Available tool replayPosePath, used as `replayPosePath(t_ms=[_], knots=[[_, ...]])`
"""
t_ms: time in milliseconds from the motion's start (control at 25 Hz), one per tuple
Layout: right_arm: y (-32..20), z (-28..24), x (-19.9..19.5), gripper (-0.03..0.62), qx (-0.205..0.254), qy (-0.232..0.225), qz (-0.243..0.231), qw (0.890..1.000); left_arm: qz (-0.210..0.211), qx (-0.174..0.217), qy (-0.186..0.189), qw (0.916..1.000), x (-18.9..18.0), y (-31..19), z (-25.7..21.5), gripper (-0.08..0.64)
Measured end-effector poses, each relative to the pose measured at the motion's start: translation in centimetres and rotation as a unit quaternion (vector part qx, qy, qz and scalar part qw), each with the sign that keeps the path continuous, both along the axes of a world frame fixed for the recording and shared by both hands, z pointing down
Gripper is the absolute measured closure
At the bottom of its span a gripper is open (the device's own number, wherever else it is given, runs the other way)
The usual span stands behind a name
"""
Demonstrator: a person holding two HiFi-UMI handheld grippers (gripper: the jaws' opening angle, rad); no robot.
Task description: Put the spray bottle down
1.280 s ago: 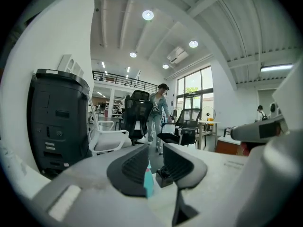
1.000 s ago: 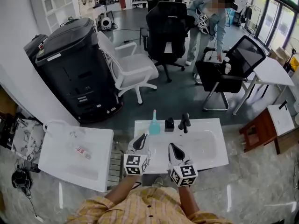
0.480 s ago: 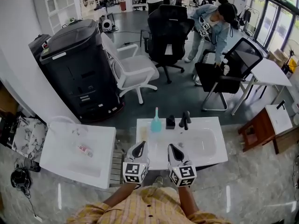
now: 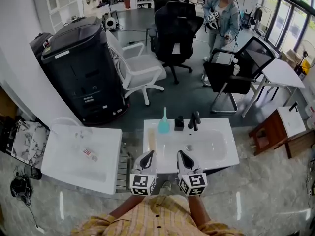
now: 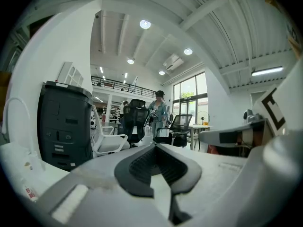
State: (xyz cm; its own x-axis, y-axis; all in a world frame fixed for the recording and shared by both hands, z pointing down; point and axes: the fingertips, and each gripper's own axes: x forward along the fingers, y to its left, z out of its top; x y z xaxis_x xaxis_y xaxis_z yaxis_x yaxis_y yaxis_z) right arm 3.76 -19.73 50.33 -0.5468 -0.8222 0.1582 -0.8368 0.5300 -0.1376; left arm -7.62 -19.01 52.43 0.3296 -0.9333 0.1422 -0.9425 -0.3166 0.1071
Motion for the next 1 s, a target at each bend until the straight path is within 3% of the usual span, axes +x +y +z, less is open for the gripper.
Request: replayPosePath(t_ms=[760, 1000], knots=[[2.2, 0.0, 0.5, 0.594, -0.003, -0.007, 0.015, 1.000, 0.024, 0.010, 0.007, 0.9996, 0.6, 1.9, -0.3, 0.561], [1.9, -0.3, -0.9, 0.594, 0.003, -0.014, -0.001, 1.000, 0.017, 0.024, -0.009, 0.9995, 0.1, 1.8, -0.7, 0.561]])
